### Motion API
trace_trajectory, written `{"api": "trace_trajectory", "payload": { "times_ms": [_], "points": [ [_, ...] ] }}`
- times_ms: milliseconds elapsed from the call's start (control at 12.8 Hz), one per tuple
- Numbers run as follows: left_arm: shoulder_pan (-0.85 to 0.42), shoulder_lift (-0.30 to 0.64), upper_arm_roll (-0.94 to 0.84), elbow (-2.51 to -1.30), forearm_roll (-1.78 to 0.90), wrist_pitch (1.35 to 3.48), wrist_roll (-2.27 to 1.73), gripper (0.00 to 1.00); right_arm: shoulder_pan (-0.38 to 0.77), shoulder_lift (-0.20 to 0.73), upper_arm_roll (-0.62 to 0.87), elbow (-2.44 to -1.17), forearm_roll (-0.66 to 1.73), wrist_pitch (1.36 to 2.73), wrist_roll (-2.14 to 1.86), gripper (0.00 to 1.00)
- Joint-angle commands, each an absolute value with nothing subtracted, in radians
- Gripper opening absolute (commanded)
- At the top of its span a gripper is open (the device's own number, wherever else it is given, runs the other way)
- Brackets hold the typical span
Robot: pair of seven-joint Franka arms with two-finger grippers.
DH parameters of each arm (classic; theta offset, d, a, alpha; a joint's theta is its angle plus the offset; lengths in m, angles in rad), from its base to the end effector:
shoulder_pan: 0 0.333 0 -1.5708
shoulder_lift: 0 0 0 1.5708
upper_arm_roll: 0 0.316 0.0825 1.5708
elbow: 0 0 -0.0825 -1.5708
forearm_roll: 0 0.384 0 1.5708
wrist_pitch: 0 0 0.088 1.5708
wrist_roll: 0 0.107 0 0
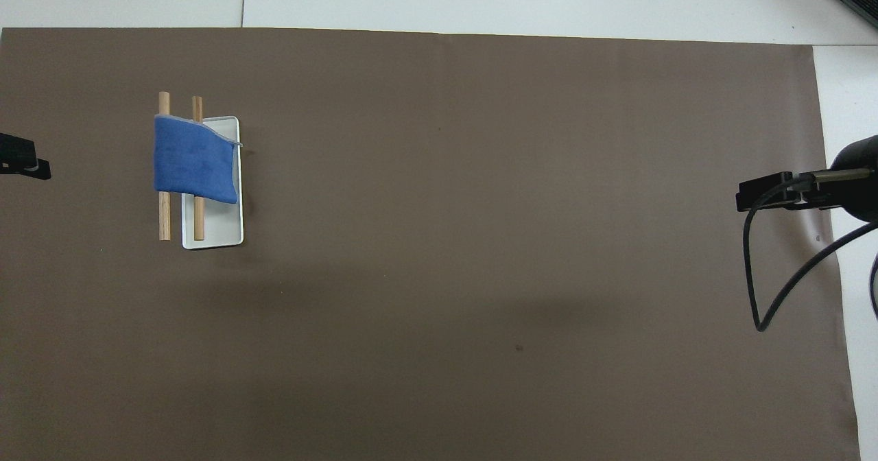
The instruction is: Right arm passes towel to left arm to hang
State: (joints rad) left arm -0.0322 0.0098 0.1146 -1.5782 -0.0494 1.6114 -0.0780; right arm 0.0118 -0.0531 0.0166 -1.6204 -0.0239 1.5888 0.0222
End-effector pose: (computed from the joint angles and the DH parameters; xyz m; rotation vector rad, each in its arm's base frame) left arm 0.5600 0.0408 0.6193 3.0831 0.2500 0.0365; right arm 0.5394 0.0131 0.6317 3.1172 0.0099 0.0345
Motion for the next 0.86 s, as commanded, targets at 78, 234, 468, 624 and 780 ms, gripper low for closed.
{"api": "trace_trajectory", "payload": {
  "times_ms": [78, 234, 468, 624, 780],
  "points": [
    [-0.035, -0.002, 0.104, -1.578, 0.041, 1.609, 0.009, 0.98, 0.014, -0.055, 0.020, -1.624, -0.014, 1.582, 0.009, 1.00],
    [-0.034, -0.005, 0.106, -1.583, 0.047, 1.615, 0.064, 0.99, 0.012, -0.055, 0.023, -1.624, -0.015, 1.582, 0.003, 1.00],
    [-0.035, -0.011, 0.103, -1.592, 0.072, 1.615, 0.060, 1.00, 0.014, -0.055, 0.023, -1.624, -0.014, 1.582, 0.002, 1.00],
    [-0.035, -0.014, 0.097, -1.592, 0.071, 1.612, 0.057, 1.00, 0.008, -0.052, 0.021, -1.623, -0.006, 1.586, -0.001, 1.00],
    [-0.035, -0.020, 0.094, -1.608, 0.071, 1.618, 0.049, 1.00, 0.008, -0.052, 0.021, -1.623, 0.011, 1.588, 0.009, 1.00]
  ]
}}
